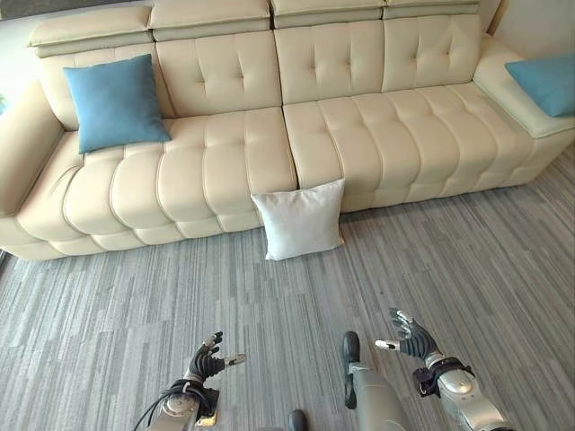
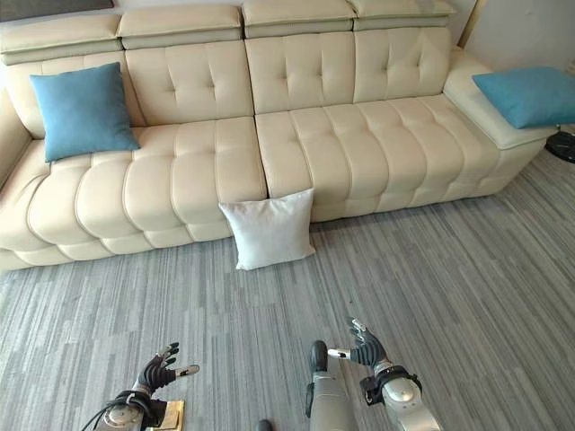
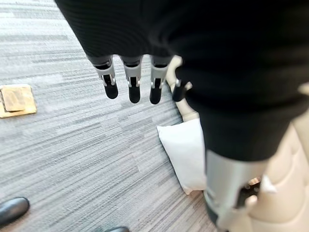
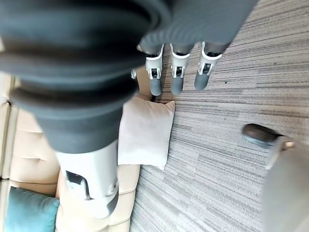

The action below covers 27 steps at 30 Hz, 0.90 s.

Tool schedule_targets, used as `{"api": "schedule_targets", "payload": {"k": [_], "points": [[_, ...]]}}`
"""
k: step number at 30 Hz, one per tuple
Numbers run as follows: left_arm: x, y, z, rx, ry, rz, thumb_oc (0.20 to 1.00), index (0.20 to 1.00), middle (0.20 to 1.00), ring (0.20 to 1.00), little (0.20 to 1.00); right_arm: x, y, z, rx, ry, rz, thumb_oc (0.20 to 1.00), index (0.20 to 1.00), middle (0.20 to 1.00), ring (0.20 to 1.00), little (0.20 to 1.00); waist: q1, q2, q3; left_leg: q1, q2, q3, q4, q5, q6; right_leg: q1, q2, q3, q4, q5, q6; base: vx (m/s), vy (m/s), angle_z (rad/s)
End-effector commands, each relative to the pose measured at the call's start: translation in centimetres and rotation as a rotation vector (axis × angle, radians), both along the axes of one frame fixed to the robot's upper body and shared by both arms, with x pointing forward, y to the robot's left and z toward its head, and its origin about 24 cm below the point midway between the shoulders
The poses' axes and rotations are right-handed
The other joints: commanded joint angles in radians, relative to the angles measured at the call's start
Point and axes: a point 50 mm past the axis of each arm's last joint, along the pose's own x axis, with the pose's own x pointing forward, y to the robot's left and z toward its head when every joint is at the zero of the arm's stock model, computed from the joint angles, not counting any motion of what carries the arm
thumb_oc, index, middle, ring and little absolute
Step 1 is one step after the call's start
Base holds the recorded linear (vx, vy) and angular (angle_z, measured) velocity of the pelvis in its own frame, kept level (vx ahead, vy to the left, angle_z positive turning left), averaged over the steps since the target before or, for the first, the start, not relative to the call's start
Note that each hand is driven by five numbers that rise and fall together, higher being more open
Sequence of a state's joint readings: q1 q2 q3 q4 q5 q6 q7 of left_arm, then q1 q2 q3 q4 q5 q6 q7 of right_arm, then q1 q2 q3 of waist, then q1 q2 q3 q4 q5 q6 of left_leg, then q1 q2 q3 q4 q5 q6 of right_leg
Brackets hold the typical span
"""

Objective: Pick up all the scattered cushions and arrange them neatly on the sofa.

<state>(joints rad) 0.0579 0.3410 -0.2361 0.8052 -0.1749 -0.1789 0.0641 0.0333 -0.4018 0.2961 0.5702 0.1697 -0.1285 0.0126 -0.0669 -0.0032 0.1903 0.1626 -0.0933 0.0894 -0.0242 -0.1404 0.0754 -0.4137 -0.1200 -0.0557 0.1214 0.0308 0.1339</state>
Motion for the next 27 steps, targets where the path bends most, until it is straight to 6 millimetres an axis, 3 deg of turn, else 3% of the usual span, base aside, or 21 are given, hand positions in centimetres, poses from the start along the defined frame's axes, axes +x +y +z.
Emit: {"api": "schedule_targets", "payload": {"k": [1, 3, 6, 8, 10, 13, 15, 17, 22, 25, 26, 27], "points": [[1.3, -0.9, 0.8, 0.001, -0.071, -0.052, 1.0, 1.0, 1.0, 1.0, 1.0, 1.5, -1.9, 2.2, -0.062, -0.102, 0.004, 1.0, 1.0, 1.0, 1.0, 1.0, -0.028, 0.001, 0.01, -0.004, 0.035, -0.034, 0.201, -0.025, -0.117, 0.17, 0.007, 0.01, 0.04, 0.033, 0.008, 0.28, -0.25, 0.85], [0.7, -1.3, 0.3, -0.016, -0.05, -0.049, 1.0, 1.0, 1.0, 1.0, 1.0, 1.2, -2.3, 2.4, -0.056, -0.112, -0.003, 1.0, 1.0, 1.0, 1.0, 1.0, -0.036, 0.009, -0.004, -0.026, 0.075, -0.02, 0.279, 0.059, -0.161, 0.213, 0.02, -0.007, 0.032, 0.012, -0.02, 0.3, -0.281, 0.86], [0.8, -1.5, 0.3, -0.016, -0.044, -0.075, 1.0, 1.0, 1.0, 1.0, 1.0, 0.9, -2.9, 2.5, -0.063, -0.115, -0.024, 1.0, 1.0, 1.0, 1.0, 1.0, -0.043, 0.007, -0.004, -0.085, 0.123, 0.02, 0.414, 0.153, -0.191, 0.28, 0.035, -0.022, 0.022, -0.037, -0.063, 0.23, -0.218, 0.43], [0.9, -1.6, 0.3, -0.012, -0.043, -0.083, 1.0, 1.0, 1.0, 1.0, 1.0, 0.7, -3.1, 2.4, -0.064, -0.109, -0.034, 1.0, 1.0, 1.0, 1.0, 1.0, -0.042, 0.003, -0.001, -0.108, 0.136, 0.037, 0.441, 0.16, -0.19, 0.304, 0.036, -0.024, 0.016, -0.053, -0.073, 0.2, -0.15, 0.02], [1.3, -1.9, 0.6, -0.014, -0.059, -0.106, 1.0, 1.0, 1.0, 1.0, 1.0, 0.6, -3.5, 2.3, -0.075, -0.1, -0.047, 1.0, 1.0, 1.0, 1.0, 1.0, -0.025, -0.004, 0.002, -0.179, 0.122, 0.052, 0.394, 0.109, -0.16, 0.356, 0.038, -0.02, -0.007, -0.086, -0.08, 0.33, -0.148, 0.2], [1.4, -2.1, 0.8, -0.017, -0.069, -0.126, 1.0, 1.0, 1.0, 1.0, 1.0, 0.4, -3.6, 2.1, -0.079, -0.091, -0.05, 1.0, 1.0, 1.0, 1.0, 1.0, -0.009, -0.007, 0.004, -0.239, 0.111, 0.053, 0.279, 0.068, -0.139, 0.395, 0.045, -0.016, -0.022, -0.114, -0.073, 0.25, -0.028, 0.03], [1.4, -2.0, 0.9, -0.013, -0.073, -0.13, 1.0, 1.0, 1.0, 1.0, 1.0, 0.3, -3.5, 2.0, -0.078, -0.086, -0.054, 1.0, 1.0, 1.0, 1.0, 1.0, 0.001, -0.01, 0.008, -0.269, 0.119, 0.053, 0.23, 0.092, -0.139, 0.419, 0.052, -0.012, -0.028, -0.128, -0.073, 0.24, 0.003, -0.14], [1.4, -1.7, 0.9, -0.002, -0.069, -0.132, 1.0, 1.0, 1.0, 1.0, 1.0, 0.0, -3.4, 1.6, -0.07, -0.073, -0.074, 1.0, 1.0, 1.0, 1.0, 1.0, 0.02, -0.013, 0.008, -0.32, 0.16, 0.072, 0.11, 0.193, -0.157, 0.482, 0.076, -0.01, -0.045, -0.155, -0.072, 0.38, 0.026, -0.1], [0.9, -1.4, 0.7, 0.005, -0.046, -0.119, 1.0, 1.0, 1.0, 1.0, 1.0, -0.6, -3.1, 0.9, -0.066, -0.043, -0.079, 1.0, 1.0, 1.0, 1.0, 1.0, 0.039, -0.024, -0.011, -0.333, 0.182, 0.101, 0.028, 0.247, -0.156, 0.568, 0.083, 0.023, -0.031, -0.2, -0.058, 0.39, 0.122, -0.19], [0.7, -1.0, 0.4, 0.018, -0.03, -0.104, 1.0, 1.0, 1.0, 1.0, 1.0, -0.7, -2.6, 0.5, -0.049, -0.031, -0.077, 1.0, 1.0, 1.0, 1.0, 1.0, 0.038, -0.038, -0.031, -0.327, 0.159, 0.119, 0.073, 0.221, -0.135, 0.565, 0.05, 0.044, 0.027, -0.187, -0.03, 0.33, 0.202, -0.4], [0.8, -0.9, 0.5, 0.022, -0.032, -0.105, 1.0, 1.0, 1.0, 1.0, 1.0, -0.5, -2.2, 0.4, -0.034, -0.032, -0.073, 1.0, 1.0, 1.0, 1.0, 1.0, 0.042, -0.048, -0.034, -0.321, 0.147, 0.135, 0.084, 0.203, -0.121, 0.549, 0.032, 0.052, 0.071, -0.16, -0.01, 0.34, 0.266, -0.57], [1.4, -0.6, 0.9, 0.036, -0.048, -0.11, 1.0, 1.0, 1.0, 1.0, 1.0, 0.0, -1.6, 0.7, -0.022, -0.047, -0.057, 1.0, 1.0, 1.0, 1.0, 1.0, 0.042, -0.052, -0.031, -0.302, 0.135, 0.151, 0.09, 0.175, -0.1, 0.489, 0.011, 0.064, 0.2, -0.095, 0.02, 0.27, 0.236, -0.69]]}}
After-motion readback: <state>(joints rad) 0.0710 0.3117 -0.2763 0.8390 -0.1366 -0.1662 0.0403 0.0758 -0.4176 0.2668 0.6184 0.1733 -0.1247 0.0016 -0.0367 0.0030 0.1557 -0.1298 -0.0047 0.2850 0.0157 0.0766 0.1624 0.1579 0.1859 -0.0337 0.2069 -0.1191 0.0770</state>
